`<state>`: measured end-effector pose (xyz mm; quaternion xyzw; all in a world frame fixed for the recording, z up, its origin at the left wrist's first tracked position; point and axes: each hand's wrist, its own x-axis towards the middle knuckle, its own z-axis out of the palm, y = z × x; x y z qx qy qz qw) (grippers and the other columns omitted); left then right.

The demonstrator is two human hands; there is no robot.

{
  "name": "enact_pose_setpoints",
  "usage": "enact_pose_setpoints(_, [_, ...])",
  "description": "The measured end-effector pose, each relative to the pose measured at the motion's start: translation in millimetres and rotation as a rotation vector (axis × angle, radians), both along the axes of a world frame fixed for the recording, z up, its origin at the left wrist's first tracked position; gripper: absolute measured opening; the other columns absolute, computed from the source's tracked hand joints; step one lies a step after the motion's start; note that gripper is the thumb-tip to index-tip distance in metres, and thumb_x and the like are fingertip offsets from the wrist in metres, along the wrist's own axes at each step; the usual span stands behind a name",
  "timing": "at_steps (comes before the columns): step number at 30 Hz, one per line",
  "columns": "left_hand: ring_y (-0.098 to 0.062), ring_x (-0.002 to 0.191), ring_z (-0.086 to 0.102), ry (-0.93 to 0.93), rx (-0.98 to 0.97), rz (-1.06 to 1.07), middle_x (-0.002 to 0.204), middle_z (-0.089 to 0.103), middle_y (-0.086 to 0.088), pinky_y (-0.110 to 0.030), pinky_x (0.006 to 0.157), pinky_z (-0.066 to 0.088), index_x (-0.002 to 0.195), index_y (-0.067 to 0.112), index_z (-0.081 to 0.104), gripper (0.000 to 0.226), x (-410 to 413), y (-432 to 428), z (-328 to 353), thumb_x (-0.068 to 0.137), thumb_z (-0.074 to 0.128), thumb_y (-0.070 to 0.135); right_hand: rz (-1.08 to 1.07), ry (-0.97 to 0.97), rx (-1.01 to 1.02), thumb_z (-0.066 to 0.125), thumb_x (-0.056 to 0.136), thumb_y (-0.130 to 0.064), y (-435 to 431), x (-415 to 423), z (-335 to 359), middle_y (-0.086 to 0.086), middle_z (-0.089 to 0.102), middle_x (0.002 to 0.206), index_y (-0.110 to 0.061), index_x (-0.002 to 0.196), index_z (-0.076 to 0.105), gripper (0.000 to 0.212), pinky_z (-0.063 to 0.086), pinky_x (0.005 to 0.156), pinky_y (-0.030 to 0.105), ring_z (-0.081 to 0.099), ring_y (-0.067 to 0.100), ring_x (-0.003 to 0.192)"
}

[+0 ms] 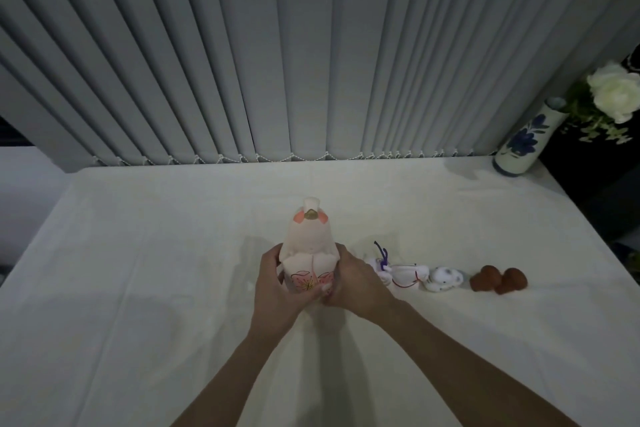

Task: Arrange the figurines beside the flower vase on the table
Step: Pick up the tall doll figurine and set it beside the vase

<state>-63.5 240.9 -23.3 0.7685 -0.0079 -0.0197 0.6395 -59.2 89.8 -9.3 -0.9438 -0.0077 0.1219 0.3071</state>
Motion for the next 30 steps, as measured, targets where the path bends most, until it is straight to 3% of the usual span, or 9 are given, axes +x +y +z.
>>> enact_pose_setpoints(3, [0.016,0.094,0.057,-0.007,-0.001,0.027,0.107,0.057,0.014,0.002,0.068,0.046,0.107,0.035,0.046,0.079,-4,0,-4,0.045,0.092,0.016,0.013,-0.004,-0.015,0.077,0.065,-0.025,1,-2,-1,0.013,0.057,0.120,-0.011,0.134,0.033,0.083,0.052,0.079,0.032,0.062,0.032,0.103])
enact_pose_setpoints(7, [0.017,0.098,0.055,-0.013,0.026,0.027,0.110,0.056,0.016,0.002,0.073,0.046,0.105,0.042,0.045,0.081,-6,1,-5,0.047,0.093,0.013,0.039,-0.052,-0.028,0.077,0.063,-0.027,0,-6,-2,0.011,0.052,0.122,-0.009,0.132,0.035,0.083,0.051,0.083,0.035,0.054,0.031,0.109])
enact_pose_setpoints(12, [0.013,0.100,0.057,-0.014,0.042,0.014,0.112,0.058,0.016,0.001,0.074,0.046,0.114,0.032,0.045,0.086,-8,0,-4,0.041,0.090,0.036,0.123,-0.072,-0.095,0.076,0.064,-0.032,-3,-8,-2,0.011,0.047,0.132,-0.003,0.136,0.034,0.089,0.025,0.115,0.039,0.046,0.033,0.122])
enact_pose_setpoints(16, [0.007,0.103,0.057,-0.020,0.066,-0.001,0.114,0.057,0.015,-0.001,0.077,0.048,0.118,0.026,0.045,0.089,-6,-2,-3,0.042,0.090,0.038,0.089,-0.116,-0.030,0.077,0.065,-0.028,-5,-13,15,0.010,0.047,0.137,-0.003,0.140,0.028,0.093,0.031,0.112,0.044,0.048,0.030,0.124])
enact_pose_setpoints(21, [0.004,0.106,0.056,-0.015,0.099,-0.010,0.114,0.053,0.021,0.001,0.076,0.046,0.116,0.034,0.042,0.089,-5,-3,2,0.042,0.092,0.042,0.036,-0.076,0.215,0.077,0.066,-0.024,-10,-17,39,0.002,0.045,0.138,-0.023,0.148,0.010,0.105,0.043,0.105,0.045,0.050,0.021,0.119])
enact_pose_setpoints(23, [0.011,0.107,0.053,-0.008,0.119,-0.014,0.116,0.049,0.027,0.002,0.077,0.044,0.118,0.038,0.041,0.092,-8,-1,1,0.040,0.089,0.047,0.023,-0.045,0.276,0.080,0.067,-0.024,-15,-22,43,-0.008,0.035,0.146,-0.030,0.148,0.004,0.111,0.046,0.103,0.036,0.044,0.015,0.127])
enact_pose_setpoints(25, [0.011,0.112,0.048,0.011,0.144,-0.011,0.120,0.047,0.025,-0.003,0.087,0.040,0.127,0.032,0.041,0.101,-15,4,-1,0.038,0.084,0.051,-0.009,-0.028,0.330,0.083,0.066,-0.029,-22,-31,39,-0.027,0.021,0.143,-0.036,0.146,0.002,0.114,0.035,0.101,0.012,0.031,-0.006,0.127])
enact_pose_setpoints(27, [-0.004,0.120,0.047,0.030,0.164,0.016,0.126,0.045,0.012,-0.023,0.101,0.039,0.135,0.024,0.036,0.112,-24,11,-8,0.038,0.086,0.049,-0.047,-0.016,0.383,0.084,0.065,-0.031,-30,-44,31,-0.041,0.014,0.132,-0.048,0.139,0.000,0.113,0.024,0.088,-0.011,0.020,-0.032,0.115])
enact_pose_setpoints(30, [-0.013,0.123,0.044,0.040,0.191,0.020,0.128,0.040,0.008,-0.038,0.103,0.039,0.137,0.029,0.030,0.121,-35,22,-16,0.035,0.092,0.046,-0.114,0.001,0.384,0.083,0.067,-0.029,-39,-60,17,-0.041,0.015,0.133,-0.050,0.135,0.003,0.107,0.017,0.082,-0.018,0.014,-0.041,0.110])
